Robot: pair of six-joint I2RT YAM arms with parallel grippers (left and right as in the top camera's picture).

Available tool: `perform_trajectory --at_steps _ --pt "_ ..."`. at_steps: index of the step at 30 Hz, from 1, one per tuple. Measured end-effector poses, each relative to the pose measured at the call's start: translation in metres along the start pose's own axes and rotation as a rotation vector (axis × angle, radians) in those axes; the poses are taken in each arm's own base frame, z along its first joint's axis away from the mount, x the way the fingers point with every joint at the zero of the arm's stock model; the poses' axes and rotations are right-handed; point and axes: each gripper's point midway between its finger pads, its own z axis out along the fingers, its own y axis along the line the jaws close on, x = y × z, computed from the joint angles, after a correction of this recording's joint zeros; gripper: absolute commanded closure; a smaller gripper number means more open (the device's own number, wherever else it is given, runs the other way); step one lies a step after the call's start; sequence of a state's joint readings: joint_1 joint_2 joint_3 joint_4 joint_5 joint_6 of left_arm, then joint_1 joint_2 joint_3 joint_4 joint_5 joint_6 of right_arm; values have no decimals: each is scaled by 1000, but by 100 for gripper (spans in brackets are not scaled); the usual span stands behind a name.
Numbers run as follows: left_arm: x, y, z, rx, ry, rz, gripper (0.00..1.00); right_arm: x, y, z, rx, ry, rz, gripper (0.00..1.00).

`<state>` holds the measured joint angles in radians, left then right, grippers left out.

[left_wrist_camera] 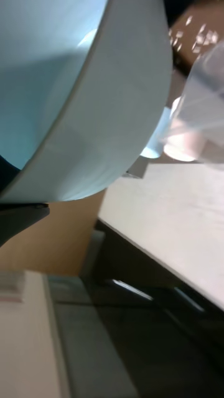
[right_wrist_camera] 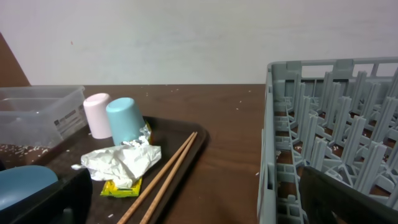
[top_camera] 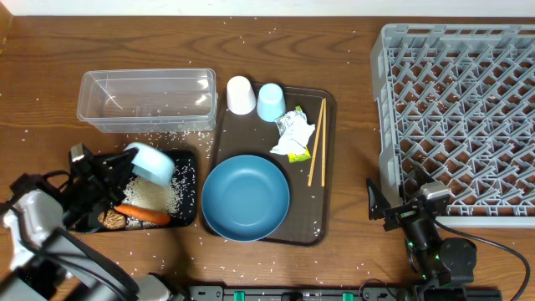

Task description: Sort waste into correct bins and load items into the dishwasher rack

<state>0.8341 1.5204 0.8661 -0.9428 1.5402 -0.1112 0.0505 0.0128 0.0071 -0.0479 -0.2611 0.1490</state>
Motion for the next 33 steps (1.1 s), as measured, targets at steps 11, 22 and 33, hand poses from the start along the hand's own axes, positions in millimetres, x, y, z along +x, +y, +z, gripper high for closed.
perform_trajectory --at_steps 11,22,33 --pt "75 -46 44 -402 51 463 94 0 0 0 0 0 0 1" --pt "147 -40 117 -565 142 832 94 0 0 0 0 0 0 1" --pt "174 48 167 -858 266 889 94 0 0 0 0 0 0 1"
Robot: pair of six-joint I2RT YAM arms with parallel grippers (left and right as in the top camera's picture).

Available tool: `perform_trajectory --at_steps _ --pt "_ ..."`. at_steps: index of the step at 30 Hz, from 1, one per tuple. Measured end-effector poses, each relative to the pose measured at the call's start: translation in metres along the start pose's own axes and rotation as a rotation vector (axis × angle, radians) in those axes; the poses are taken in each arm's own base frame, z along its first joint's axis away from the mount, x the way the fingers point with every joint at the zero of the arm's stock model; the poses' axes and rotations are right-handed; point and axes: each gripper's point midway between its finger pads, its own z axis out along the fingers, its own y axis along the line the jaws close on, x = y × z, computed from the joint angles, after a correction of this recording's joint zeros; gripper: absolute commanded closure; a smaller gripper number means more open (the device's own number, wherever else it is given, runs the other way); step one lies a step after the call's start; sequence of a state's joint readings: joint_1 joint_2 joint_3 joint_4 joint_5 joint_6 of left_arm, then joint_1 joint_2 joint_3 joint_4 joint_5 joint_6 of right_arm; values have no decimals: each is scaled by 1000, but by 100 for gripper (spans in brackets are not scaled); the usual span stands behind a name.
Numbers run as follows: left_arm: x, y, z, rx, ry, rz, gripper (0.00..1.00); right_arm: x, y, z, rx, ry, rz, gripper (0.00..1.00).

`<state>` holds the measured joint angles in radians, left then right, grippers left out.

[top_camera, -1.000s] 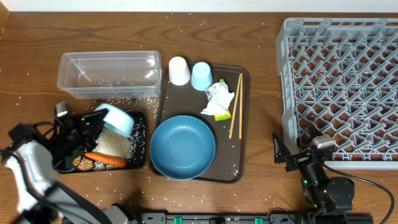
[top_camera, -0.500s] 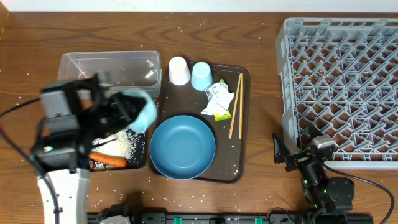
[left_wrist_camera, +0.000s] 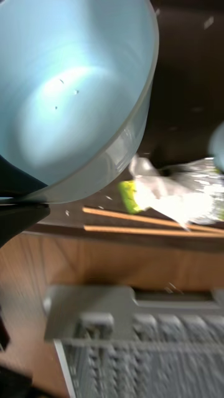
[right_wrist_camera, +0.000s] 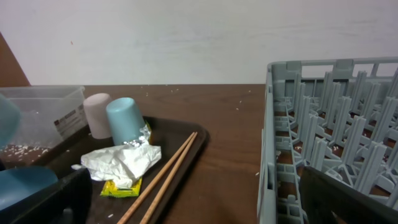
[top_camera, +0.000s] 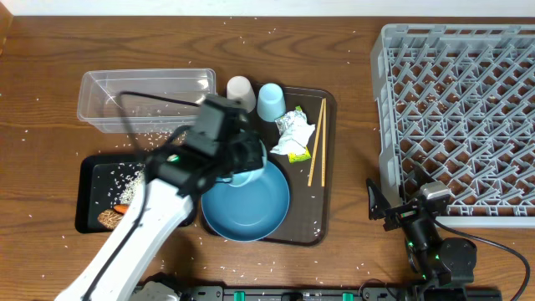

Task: Sort waste into correct bins and load items into the dishwasher rack
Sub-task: 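Carry the empty bowl right and set it into the blue plate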

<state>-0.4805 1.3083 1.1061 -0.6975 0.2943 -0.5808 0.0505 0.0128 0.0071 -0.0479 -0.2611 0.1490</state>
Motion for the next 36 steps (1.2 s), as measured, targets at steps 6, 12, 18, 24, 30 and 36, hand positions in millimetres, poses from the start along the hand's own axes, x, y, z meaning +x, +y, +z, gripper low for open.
perform_trajectory --at_steps 6,12,18,24,30,36 --pt "24 -3 38 -59 106 29 94 0 0 0 0 0 0 1" --pt "22 -16 44 -33 80 62 94 0 0 0 0 0 0 1" --pt "37 -32 47 -22 91 126 94 0 0 0 0 0 0 1" --pt "53 -17 46 -144 97 176 94 0 0 0 0 0 0 1" --pt "44 21 36 -352 34 173 94 0 0 0 0 0 0 1" --pt "41 26 35 -377 19 169 94 0 0 0 0 0 0 1"
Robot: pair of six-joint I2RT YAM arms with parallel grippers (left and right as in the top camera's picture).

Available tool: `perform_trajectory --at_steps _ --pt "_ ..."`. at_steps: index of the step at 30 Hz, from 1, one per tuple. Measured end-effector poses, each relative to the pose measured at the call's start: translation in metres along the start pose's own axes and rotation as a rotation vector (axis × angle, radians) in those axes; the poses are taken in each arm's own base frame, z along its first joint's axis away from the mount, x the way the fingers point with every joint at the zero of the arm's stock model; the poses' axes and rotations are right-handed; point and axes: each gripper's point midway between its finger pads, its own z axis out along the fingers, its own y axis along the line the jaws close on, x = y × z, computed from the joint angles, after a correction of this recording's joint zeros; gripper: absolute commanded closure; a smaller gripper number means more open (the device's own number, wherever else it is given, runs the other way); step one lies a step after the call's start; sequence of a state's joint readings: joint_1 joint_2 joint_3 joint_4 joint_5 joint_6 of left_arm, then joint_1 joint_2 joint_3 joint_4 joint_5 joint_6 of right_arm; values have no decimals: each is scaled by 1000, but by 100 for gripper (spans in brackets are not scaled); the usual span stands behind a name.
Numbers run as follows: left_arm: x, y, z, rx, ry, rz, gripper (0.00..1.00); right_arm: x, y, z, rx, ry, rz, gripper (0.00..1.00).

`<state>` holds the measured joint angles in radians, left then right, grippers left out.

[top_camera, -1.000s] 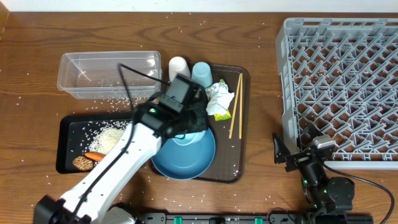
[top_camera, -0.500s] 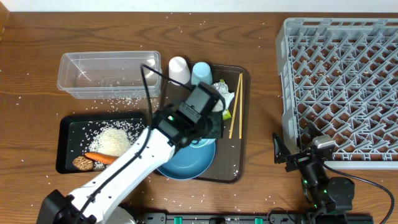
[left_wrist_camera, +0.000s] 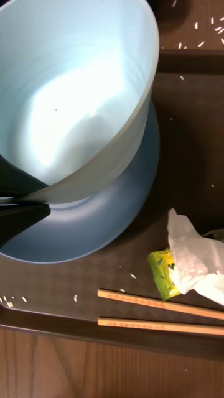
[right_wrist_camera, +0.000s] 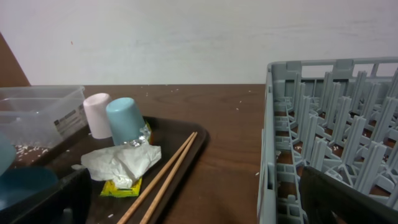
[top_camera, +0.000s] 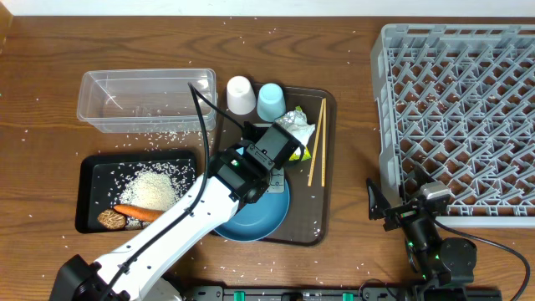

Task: Sort waste into correct bins and load items into the dishwasher rack
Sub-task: 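Carry the empty bowl right and set it into the blue plate, then reach the left gripper to the white tissue and grasp it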

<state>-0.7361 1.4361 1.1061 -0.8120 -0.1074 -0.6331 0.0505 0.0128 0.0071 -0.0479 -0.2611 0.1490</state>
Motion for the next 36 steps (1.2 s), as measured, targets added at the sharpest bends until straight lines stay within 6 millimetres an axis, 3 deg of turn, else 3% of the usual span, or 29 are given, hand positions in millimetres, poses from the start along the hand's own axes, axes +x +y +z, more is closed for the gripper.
perform_trajectory --at_steps 7,11,17,22,26,29,32,36 --pt "11 -1 2 8 58 -19 94 0 0 0 0 0 0 1" --pt "18 -1 12 -9 102 -9 73 0 0 0 0 0 0 1" --pt "27 1 26 -37 156 -5 66 0 0 0 0 0 0 1" --pt "24 0 26 -39 146 20 57 0 0 0 0 0 0 1" --pt "7 -6 14 -28 102 59 39 0 0 0 0 0 0 1" --pt "-18 -15 -8 2 55 72 33 0 0 0 0 0 0 1" --pt "-38 -10 -33 18 75 73 27 0 0 0 0 0 0 1" --pt "-62 3 -52 12 93 76 13 0 0 0 0 0 0 1"
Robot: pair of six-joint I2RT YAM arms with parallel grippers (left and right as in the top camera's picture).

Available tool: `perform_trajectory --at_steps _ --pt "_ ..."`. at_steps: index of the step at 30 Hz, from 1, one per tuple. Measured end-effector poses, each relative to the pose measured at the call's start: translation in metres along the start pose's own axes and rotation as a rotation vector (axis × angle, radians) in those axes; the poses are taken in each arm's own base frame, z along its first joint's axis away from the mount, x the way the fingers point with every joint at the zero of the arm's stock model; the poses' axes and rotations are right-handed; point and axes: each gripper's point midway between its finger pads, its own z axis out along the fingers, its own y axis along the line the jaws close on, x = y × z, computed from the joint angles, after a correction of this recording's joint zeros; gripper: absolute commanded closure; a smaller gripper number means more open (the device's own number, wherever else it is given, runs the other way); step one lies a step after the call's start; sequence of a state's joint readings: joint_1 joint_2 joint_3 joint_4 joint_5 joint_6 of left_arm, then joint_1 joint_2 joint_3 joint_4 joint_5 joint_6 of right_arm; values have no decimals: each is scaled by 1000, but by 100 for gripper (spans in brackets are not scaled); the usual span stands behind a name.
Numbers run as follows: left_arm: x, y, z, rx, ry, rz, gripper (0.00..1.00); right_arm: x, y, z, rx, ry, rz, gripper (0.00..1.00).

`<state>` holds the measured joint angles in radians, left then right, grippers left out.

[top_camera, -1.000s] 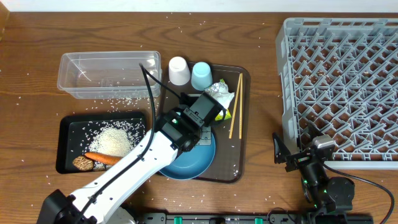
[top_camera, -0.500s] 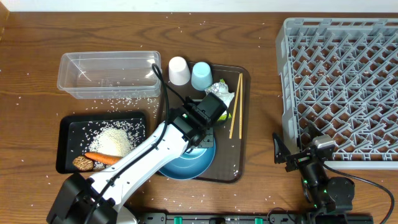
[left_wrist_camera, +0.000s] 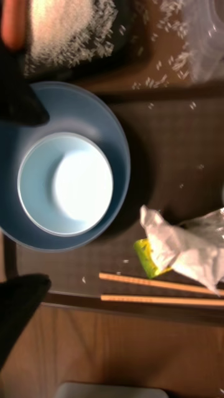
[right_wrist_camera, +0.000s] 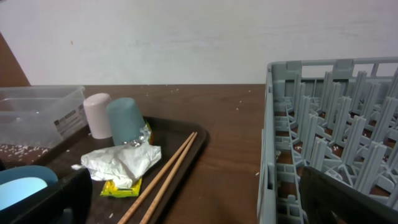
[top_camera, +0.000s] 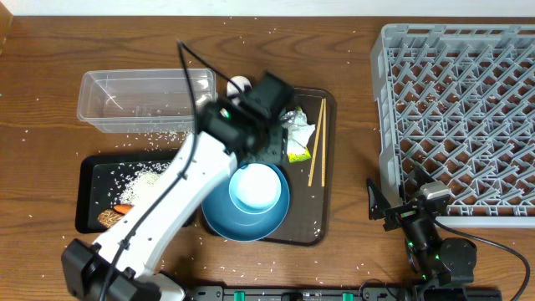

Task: Sort waste into correct bins and load items into the dishwasher rack
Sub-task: 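Reach the left gripper to the white tissue and grasp it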

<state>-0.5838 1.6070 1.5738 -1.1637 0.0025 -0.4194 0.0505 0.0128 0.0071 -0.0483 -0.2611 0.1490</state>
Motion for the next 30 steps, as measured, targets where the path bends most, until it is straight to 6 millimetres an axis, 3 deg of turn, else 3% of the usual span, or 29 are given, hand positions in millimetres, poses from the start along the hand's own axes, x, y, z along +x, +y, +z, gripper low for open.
perform_trajectory --at_steps 3,11,15,19,22,30 --pt "-18 11 -5 -10 -32 -13 2 0 0 0 0 0 0 1" --pt "-63 47 -8 -41 -167 -107 2 0 0 0 0 0 0 1" --pt "-79 49 -10 -24 -227 -120 2 0 0 0 0 0 0 1" --pt "-85 18 -10 124 -230 -32 1 0 0 0 0 0 0 1" --pt "-79 -9 1 196 -186 37 0 0 0 0 0 0 0 1" --pt "-50 -62 77 219 1 174 4 0 0 0 0 0 0 1"
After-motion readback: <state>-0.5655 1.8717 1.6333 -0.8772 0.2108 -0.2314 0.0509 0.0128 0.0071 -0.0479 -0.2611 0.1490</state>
